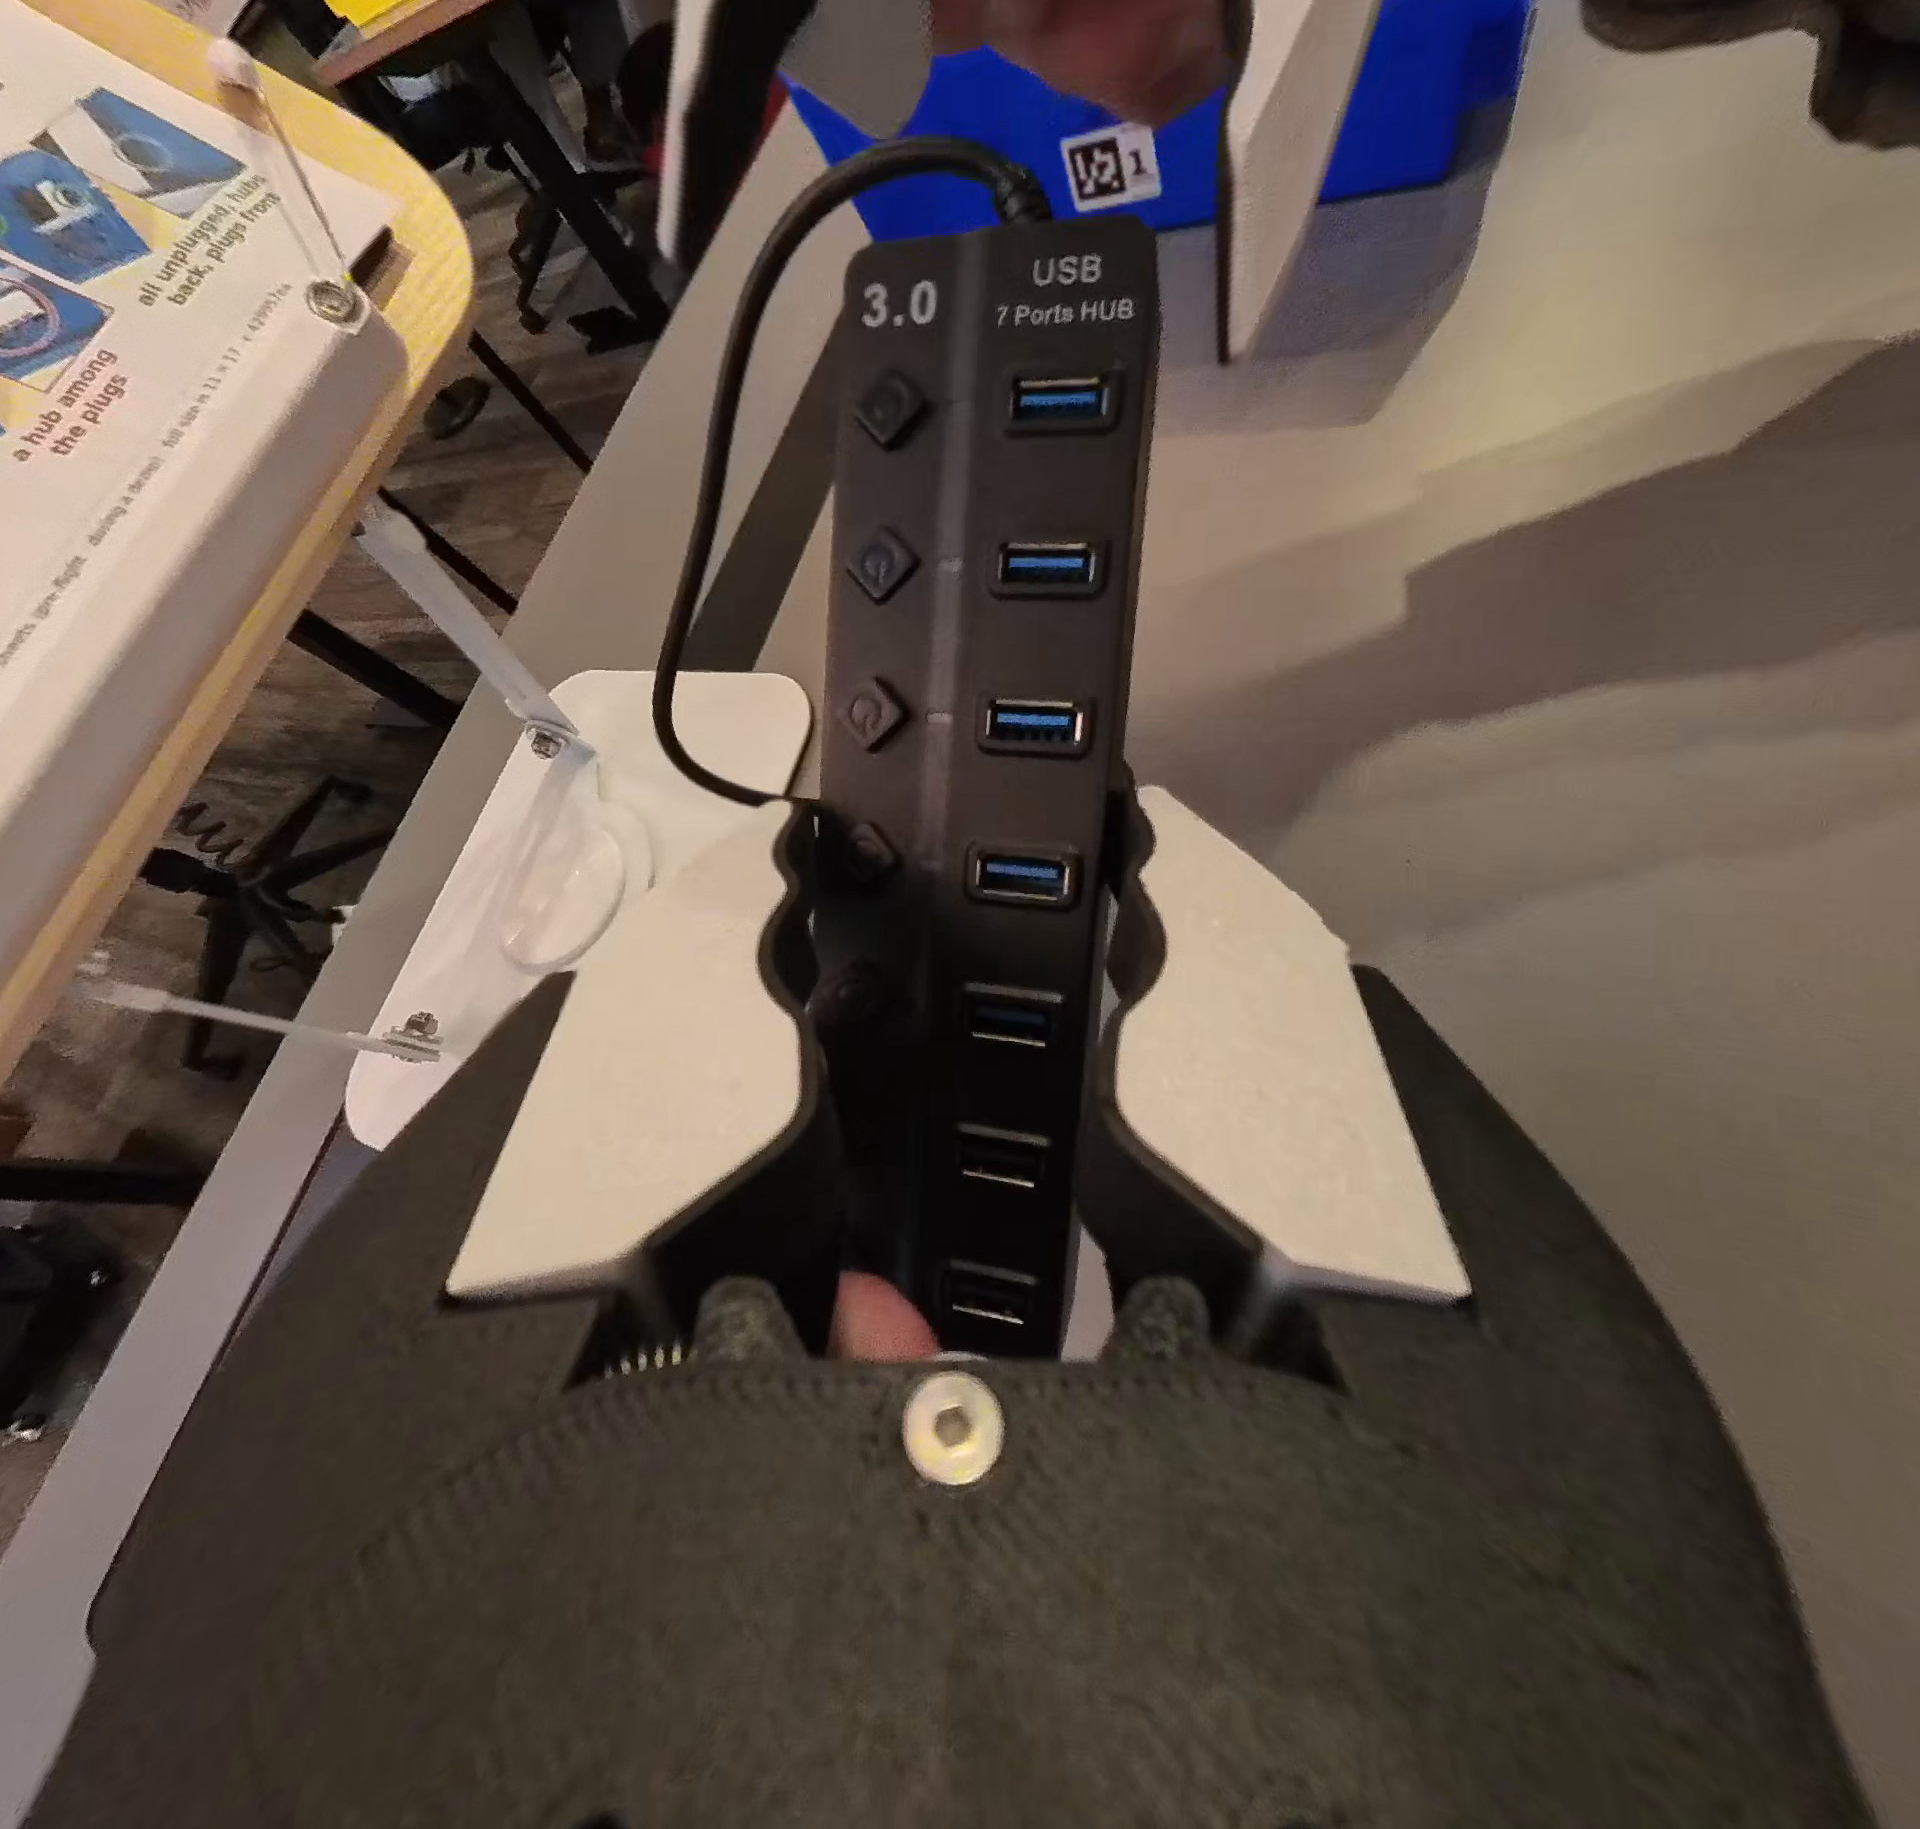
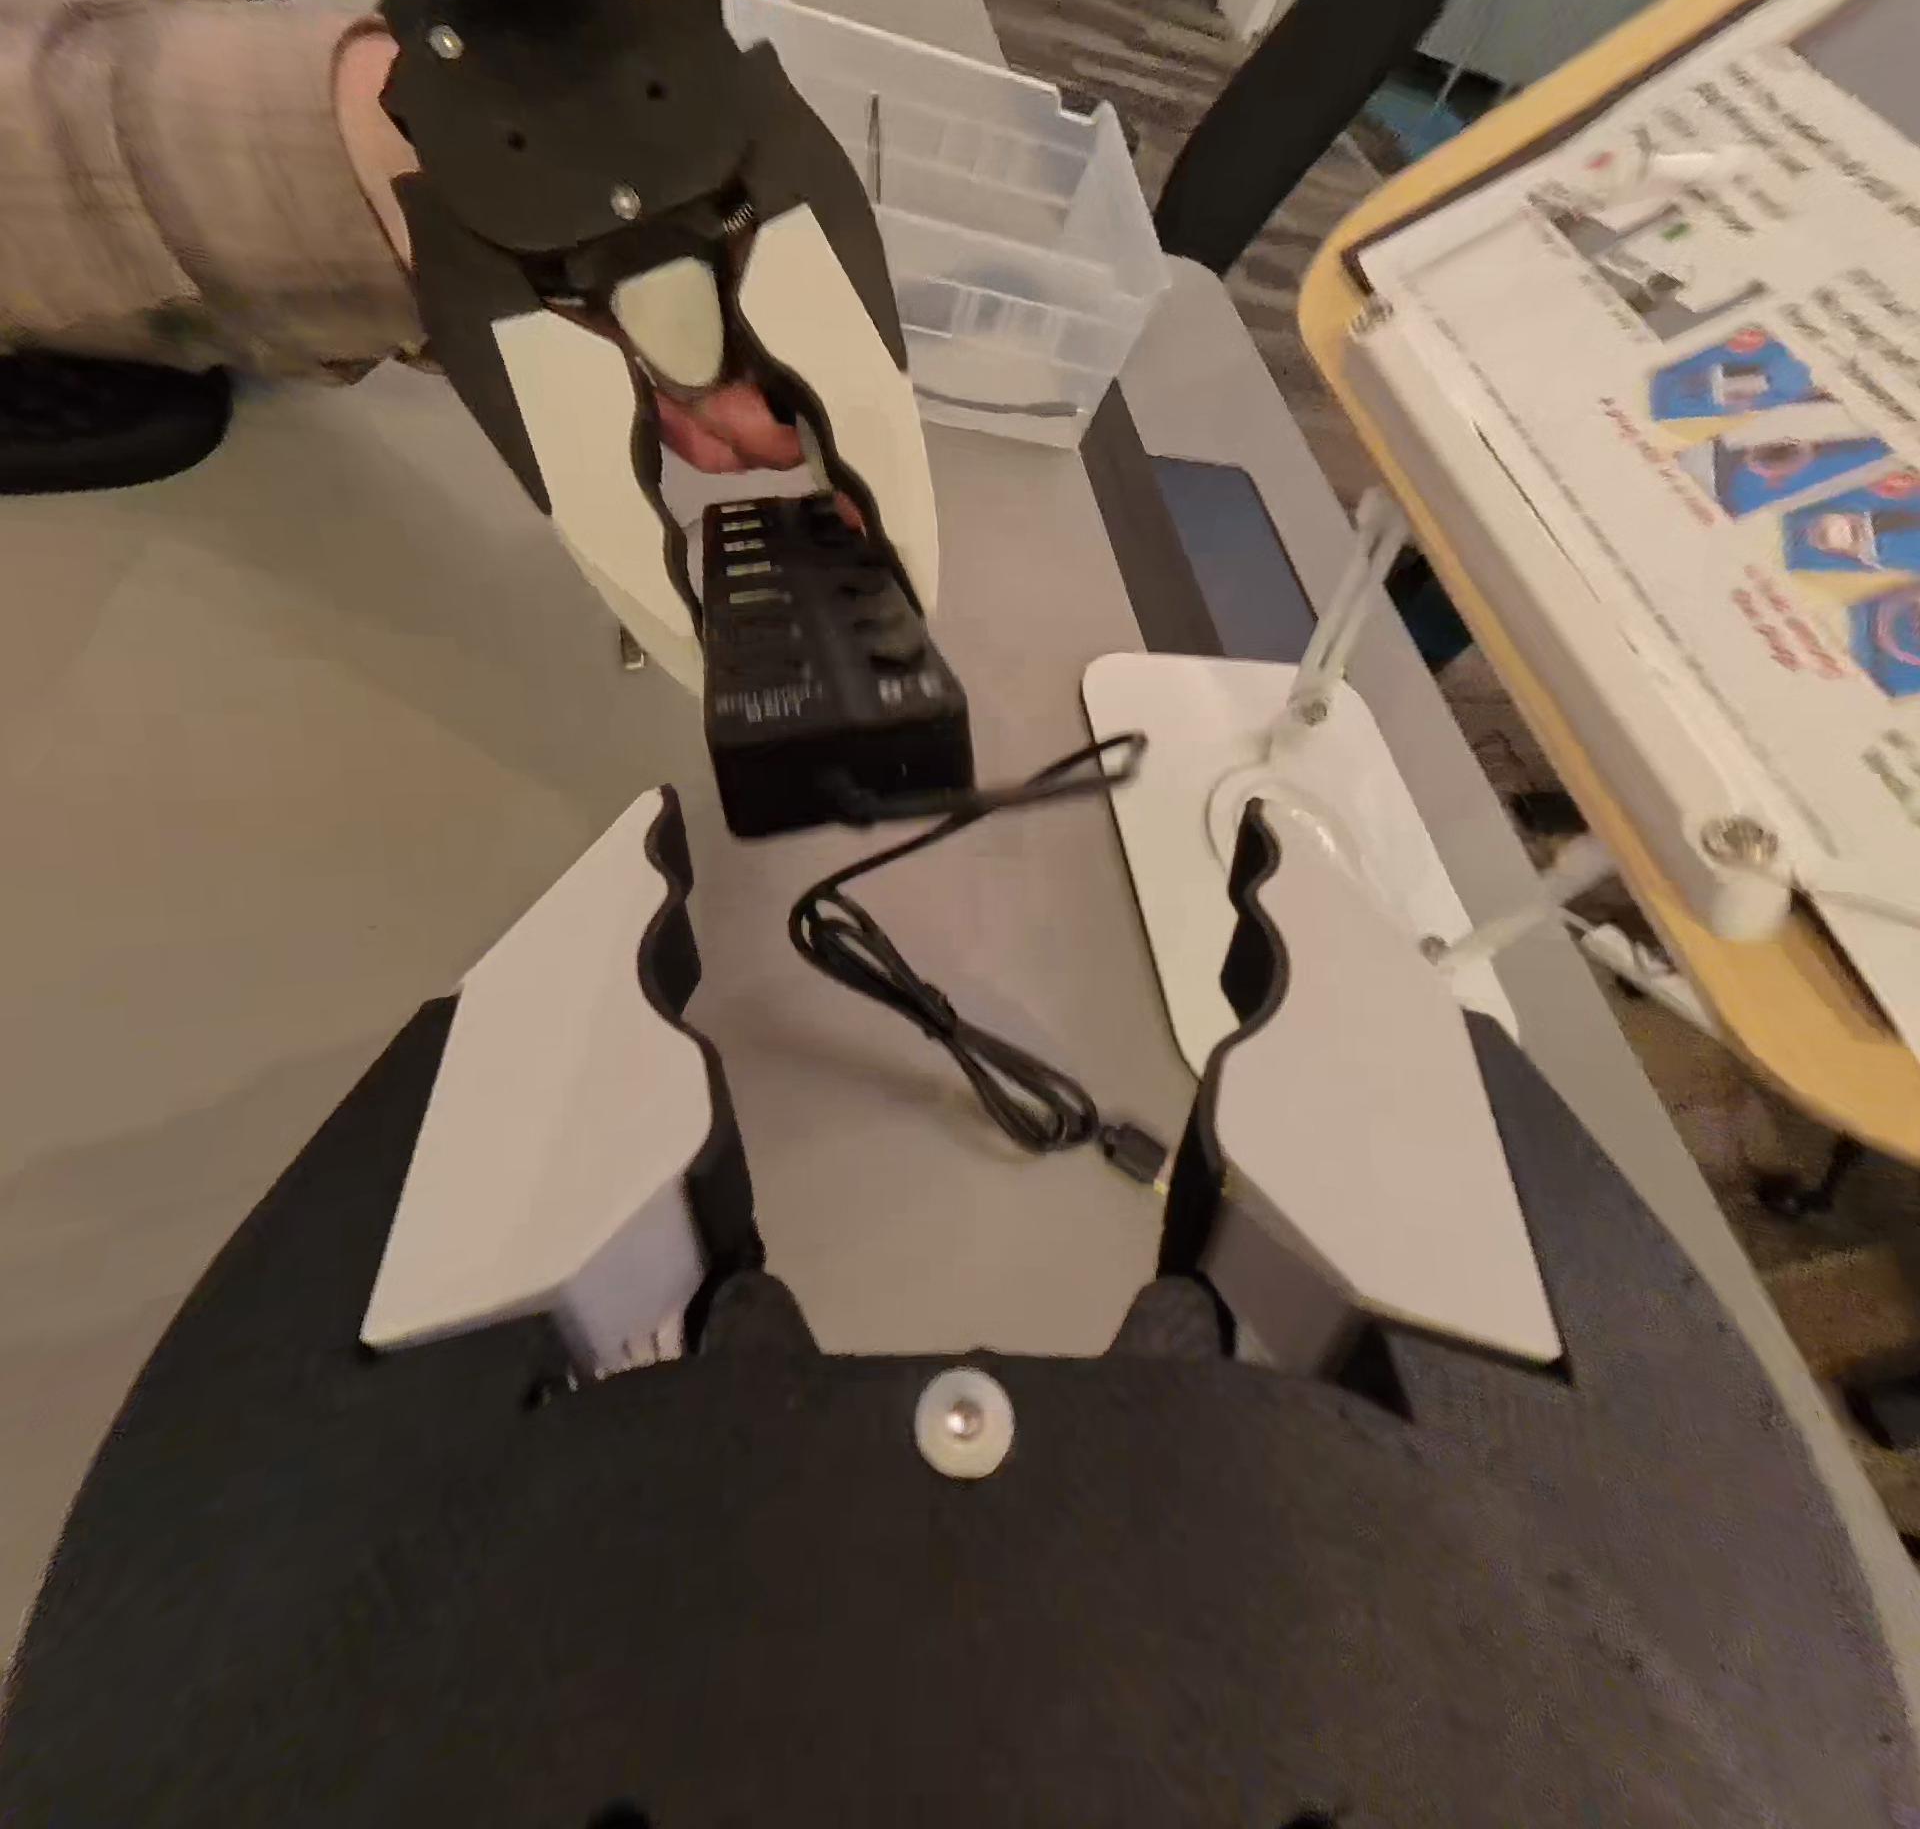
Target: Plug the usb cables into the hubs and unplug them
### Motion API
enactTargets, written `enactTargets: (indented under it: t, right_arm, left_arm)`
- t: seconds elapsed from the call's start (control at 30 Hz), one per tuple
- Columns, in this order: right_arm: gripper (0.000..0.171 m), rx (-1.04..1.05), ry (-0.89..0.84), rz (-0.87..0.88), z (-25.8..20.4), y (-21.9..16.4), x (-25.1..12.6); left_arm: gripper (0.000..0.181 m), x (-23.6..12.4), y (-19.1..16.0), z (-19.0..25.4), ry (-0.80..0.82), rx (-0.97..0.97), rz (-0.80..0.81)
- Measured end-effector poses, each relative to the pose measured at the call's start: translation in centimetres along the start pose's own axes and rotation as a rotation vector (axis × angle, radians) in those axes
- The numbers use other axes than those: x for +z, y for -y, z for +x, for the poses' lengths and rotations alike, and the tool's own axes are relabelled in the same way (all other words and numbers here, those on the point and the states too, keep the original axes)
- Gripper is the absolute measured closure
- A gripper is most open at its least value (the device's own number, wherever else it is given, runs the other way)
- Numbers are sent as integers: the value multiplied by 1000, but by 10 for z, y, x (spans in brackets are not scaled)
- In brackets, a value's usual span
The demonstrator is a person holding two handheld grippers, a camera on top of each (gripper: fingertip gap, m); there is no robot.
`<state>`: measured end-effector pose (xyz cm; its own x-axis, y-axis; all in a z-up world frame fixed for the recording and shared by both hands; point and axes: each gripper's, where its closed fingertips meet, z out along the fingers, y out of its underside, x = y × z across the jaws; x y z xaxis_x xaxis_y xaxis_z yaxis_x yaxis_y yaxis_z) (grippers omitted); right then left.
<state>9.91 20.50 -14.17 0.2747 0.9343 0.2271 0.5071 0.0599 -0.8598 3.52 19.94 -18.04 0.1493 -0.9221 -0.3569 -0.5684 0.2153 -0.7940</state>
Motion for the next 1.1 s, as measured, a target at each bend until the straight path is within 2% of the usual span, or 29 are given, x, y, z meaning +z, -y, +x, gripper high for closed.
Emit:
enactTargets:
  t: [0.1,0.17,0.23,0.3,0.4,0.6,0.7,0.8,0.83,0.93,1.1]
  right_arm:
    - [72,78,62,-122,-6,-30,-10]
    - [75,103,177,-194,-27,-46,-7]
    - [75,59,260,-136,-44,-34,4]
    - [75,15,311,-2,-56,-6,16]
    - [75,19,269,95,-49,14,33]
    - [54,32,269,103,-53,27,37]
    - [63,10,223,80,-49,31,40]
    - [86,-22,225,59,-53,33,44]
    - [87,-55,217,16,-55,27,47]
    - [72,-79,210,-79,-59,14,54]
    - [87,-96,217,-64,-60,17,55]
  left_arm:
    - [127,-3,5,-1,-8,-22,32]
    - [127,-3,7,2,-25,-32,42]
    - [126,-1,8,5,-33,-32,38]
    - [126,0,8,8,-47,-36,40]
    - [126,-1,9,9,-59,-41,41]
    - [127,-4,4,8,-64,-22,12]
    - [127,-4,4,14,-82,11,-8]
    - [127,-2,5,20,-90,30,-29]
    - [127,-2,5,22,-98,28,-30]
    - [127,-1,6,22,-97,25,-24]
    - [127,-1,5,20,-84,19,-31]
